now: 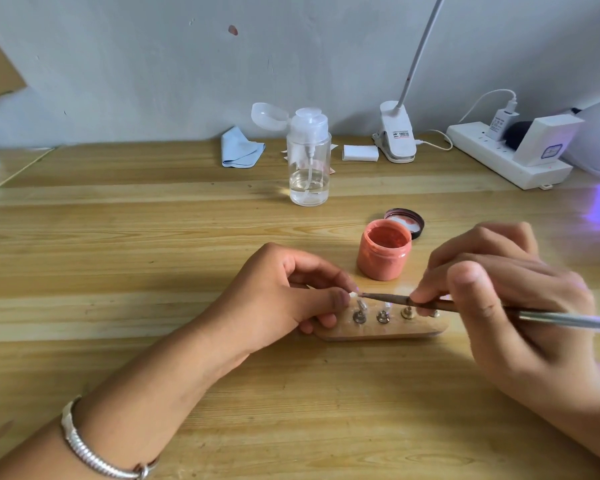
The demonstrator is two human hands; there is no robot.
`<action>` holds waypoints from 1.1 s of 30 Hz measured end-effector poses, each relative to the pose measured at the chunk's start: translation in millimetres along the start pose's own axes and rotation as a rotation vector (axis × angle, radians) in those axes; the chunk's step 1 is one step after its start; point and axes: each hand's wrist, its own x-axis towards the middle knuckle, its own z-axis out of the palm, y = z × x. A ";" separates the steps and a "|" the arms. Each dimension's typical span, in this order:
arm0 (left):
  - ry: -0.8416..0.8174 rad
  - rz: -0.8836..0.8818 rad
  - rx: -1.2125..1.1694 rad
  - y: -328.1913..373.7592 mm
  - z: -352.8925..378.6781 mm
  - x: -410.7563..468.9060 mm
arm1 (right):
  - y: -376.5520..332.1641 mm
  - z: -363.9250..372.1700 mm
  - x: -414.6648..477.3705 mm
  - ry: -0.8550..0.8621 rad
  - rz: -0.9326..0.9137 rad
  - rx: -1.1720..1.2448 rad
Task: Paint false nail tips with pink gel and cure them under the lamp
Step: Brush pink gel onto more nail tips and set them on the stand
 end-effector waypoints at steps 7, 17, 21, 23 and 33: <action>0.006 0.010 0.006 -0.7 -0.4 0.4 | -0.5 4.4 1.6 0.003 0.044 0.004; 0.004 0.011 0.004 -1.6 -1.1 0.3 | -1.7 2.7 2.0 0.037 0.077 0.061; 0.015 0.010 0.000 -2.0 -0.6 0.2 | -1.8 6.1 2.9 -0.013 0.079 0.045; 0.012 0.011 -0.002 -1.7 -0.5 0.5 | -1.0 5.2 2.0 -0.009 0.084 0.061; 0.025 0.017 0.029 -0.9 1.3 -0.4 | -1.7 4.0 3.0 0.019 0.038 0.037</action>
